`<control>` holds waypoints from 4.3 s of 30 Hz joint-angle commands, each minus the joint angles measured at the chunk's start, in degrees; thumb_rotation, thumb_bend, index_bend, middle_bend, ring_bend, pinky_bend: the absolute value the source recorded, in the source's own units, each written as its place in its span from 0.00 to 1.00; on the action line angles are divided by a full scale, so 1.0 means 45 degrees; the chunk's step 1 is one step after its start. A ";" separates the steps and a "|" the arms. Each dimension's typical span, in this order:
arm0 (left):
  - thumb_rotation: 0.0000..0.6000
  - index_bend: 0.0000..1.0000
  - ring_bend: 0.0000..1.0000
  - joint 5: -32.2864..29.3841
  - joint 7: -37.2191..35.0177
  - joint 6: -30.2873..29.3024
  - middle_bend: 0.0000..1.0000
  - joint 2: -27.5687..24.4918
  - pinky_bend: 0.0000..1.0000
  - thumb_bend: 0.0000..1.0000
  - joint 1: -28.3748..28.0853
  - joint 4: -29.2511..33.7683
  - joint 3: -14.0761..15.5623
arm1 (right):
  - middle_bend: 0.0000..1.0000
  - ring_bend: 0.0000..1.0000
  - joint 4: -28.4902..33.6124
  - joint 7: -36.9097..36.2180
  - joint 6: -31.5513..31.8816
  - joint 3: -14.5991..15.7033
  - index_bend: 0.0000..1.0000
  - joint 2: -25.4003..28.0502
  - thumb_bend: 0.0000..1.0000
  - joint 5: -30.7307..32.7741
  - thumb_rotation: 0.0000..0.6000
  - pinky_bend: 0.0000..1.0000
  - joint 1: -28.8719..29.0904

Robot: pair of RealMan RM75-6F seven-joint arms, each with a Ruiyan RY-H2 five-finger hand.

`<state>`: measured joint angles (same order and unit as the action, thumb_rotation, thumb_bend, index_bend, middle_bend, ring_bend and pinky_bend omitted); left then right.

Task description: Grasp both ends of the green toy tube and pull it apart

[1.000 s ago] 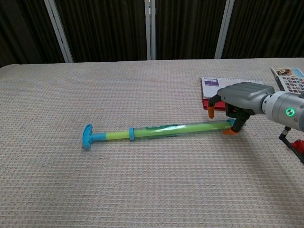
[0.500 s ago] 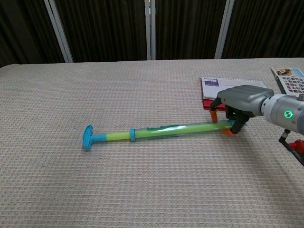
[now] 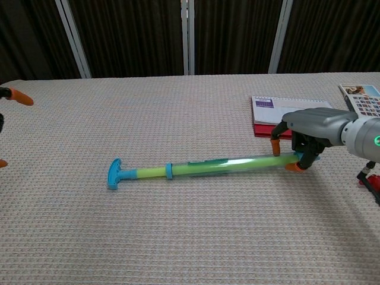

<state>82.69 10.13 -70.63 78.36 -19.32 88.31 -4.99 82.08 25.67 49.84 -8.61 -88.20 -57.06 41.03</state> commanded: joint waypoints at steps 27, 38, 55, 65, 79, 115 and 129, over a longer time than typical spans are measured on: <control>1.00 0.47 0.76 -0.3754 0.1612 0.4074 0.84 0.3796 0.96 0.32 -0.3285 -0.0741 -0.0946 | 1.00 1.00 0.1666 0.1586 0.1083 0.0198 0.67 0.0326 0.45 0.1901 1.00 1.00 0.0372; 1.00 0.46 0.76 -0.6218 0.3739 0.3517 0.84 0.4298 0.96 0.33 -0.3700 -0.0157 -0.1087 | 1.00 1.00 0.1737 0.1474 0.1199 0.0298 0.67 0.0317 0.45 0.1846 1.00 1.00 0.0426; 1.00 0.48 0.76 -0.7127 0.3953 0.3437 0.84 0.4549 0.96 0.33 -0.4087 -0.0399 -0.0874 | 1.00 1.00 0.1767 0.1357 0.1297 0.0395 0.68 0.0393 0.45 0.1823 1.00 1.00 0.0442; 1.00 0.59 0.76 -0.7366 0.3882 0.3426 0.84 0.4516 0.96 0.40 -0.4191 -0.0480 -0.0818 | 1.00 1.00 0.1857 0.1316 0.1354 0.0427 0.68 0.0454 0.45 0.1793 1.00 1.00 0.0437; 1.00 0.71 0.76 -0.7317 0.3940 0.3188 0.84 0.4135 0.96 0.48 -0.4290 -0.0396 -0.0748 | 1.00 1.00 0.2174 0.0868 0.1476 0.0399 0.68 0.0922 0.45 0.1577 1.00 1.00 0.0243; 1.00 0.74 0.76 -0.7431 0.3002 0.3423 0.84 0.1858 0.96 0.49 -0.3847 -0.0578 -0.0360 | 1.00 1.00 0.1944 -0.1506 0.1580 -0.0117 0.70 0.3352 0.46 0.0855 1.00 1.00 -0.0772; 1.00 0.74 0.76 -0.7221 0.2520 0.3670 0.84 0.1835 0.96 0.49 -0.3746 -0.1563 -0.0293 | 1.00 1.00 0.1371 -0.2328 0.1362 -0.0136 0.70 0.3607 0.46 0.0474 1.00 1.00 -0.1083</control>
<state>50.13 21.54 -54.12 86.66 -36.21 81.34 -6.30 88.37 15.31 56.05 -9.22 -72.02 -54.81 36.24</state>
